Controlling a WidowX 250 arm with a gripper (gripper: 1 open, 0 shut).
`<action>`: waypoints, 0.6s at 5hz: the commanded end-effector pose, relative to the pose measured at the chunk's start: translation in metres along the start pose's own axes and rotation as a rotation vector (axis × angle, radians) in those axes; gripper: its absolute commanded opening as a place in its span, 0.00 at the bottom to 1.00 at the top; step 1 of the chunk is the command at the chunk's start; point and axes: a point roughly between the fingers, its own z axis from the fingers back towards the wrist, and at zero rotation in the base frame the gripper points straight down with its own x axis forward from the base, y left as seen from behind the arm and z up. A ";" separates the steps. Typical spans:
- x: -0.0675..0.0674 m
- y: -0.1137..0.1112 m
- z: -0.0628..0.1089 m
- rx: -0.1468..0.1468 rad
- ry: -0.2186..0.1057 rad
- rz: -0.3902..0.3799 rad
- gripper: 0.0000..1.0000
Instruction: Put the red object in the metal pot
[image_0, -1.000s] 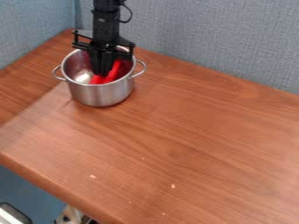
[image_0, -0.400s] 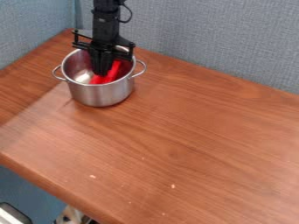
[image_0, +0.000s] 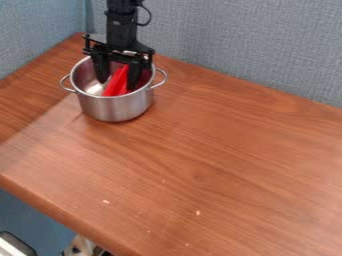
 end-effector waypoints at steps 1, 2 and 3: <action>0.008 0.005 0.030 0.002 -0.097 0.009 0.00; 0.008 0.006 0.032 -0.002 -0.101 0.009 0.00; 0.008 0.006 0.033 -0.001 -0.105 0.006 1.00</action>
